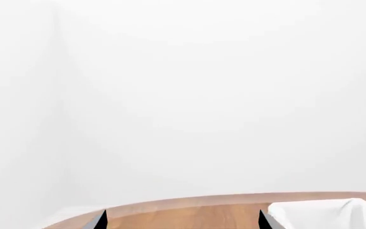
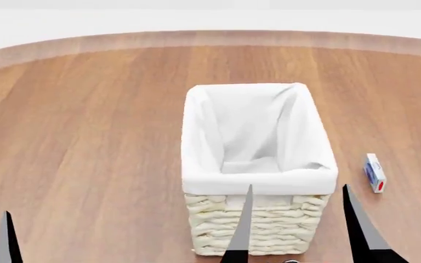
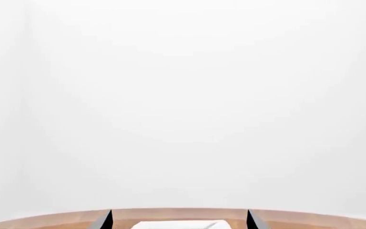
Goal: Pick up the alphabet soup and put it in the basket.
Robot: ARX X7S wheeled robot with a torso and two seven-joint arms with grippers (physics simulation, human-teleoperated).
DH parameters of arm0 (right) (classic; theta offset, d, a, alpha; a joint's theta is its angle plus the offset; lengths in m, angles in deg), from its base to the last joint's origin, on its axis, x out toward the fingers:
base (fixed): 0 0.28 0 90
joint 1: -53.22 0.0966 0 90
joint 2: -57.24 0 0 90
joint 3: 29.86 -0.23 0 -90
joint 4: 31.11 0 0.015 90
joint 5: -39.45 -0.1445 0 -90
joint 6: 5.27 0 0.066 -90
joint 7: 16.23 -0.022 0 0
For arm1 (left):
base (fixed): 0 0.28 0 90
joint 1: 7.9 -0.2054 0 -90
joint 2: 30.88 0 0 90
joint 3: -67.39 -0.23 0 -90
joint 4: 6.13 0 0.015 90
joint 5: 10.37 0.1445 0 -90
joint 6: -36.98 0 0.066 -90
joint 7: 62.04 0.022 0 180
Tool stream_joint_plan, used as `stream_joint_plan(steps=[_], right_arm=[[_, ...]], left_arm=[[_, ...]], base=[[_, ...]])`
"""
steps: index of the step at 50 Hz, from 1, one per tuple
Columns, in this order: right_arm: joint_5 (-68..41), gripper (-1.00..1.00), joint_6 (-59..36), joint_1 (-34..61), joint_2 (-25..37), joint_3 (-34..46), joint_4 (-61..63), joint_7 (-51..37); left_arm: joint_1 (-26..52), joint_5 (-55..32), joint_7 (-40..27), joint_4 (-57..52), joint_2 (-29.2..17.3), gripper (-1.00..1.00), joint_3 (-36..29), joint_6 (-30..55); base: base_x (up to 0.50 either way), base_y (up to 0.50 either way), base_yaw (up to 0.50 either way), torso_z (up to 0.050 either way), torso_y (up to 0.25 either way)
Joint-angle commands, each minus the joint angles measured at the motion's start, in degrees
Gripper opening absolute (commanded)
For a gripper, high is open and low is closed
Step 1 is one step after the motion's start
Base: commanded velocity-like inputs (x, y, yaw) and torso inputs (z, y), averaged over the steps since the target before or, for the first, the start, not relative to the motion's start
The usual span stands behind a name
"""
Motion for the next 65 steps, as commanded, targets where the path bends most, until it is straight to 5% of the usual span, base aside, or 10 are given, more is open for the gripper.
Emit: stream_joint_plan(steps=[1, 30, 43, 50, 58, 65], right_arm=[[-0.46, 1.0, 0.74, -0.28, 0.5, 0.23, -0.42, -0.61], [-1.89, 1.0, 0.57, 0.0, 1.78, 0.39, -0.13, -2.03], [-5.41, 1.0, -12.4, 1.47, 8.32, -5.37, 9.8, -4.54], [-25.52, 1.0, -1.74, -1.99, 38.96, 0.72, 9.79, -32.65], [-21.2, 1.0, 9.41, -19.87, 41.98, -5.66, 5.5, -33.37], [-13.64, 1.0, 25.18, -32.94, 34.85, -6.77, -7.0, -31.66]], left_arm=[[0.06, -0.17, -0.61, 0.03, -0.52, 1.0, -0.42, 0.01], [0.57, -0.99, -1.98, 0.75, -1.5, 1.0, -1.02, -0.03], [1.23, -1.32, -2.78, 2.26, -1.95, 1.0, -1.26, -0.16], [1.82, -1.86, -2.99, 3.9, -2.02, 1.0, -1.36, -0.32], [2.5, -1.84, -3.25, 4.92, -2.2, 1.0, -1.89, -0.09], [2.64, -2.24, -3.6, 6.47, -2.45, 1.0, -1.73, -1.05]], base=[[0.0, 0.5, 0.0, 0.0, 0.0], [0.0, 0.12, 0.0, 0.0, 0.0], [0.0, 0.0, 0.0, 0.0, 0.0], [0.0, 0.0, 0.0, 0.0, 0.0], [0.0, 0.0, 0.0, 0.0, 0.0], [0.0, 0.0, 0.0, 0.0, 0.0]])
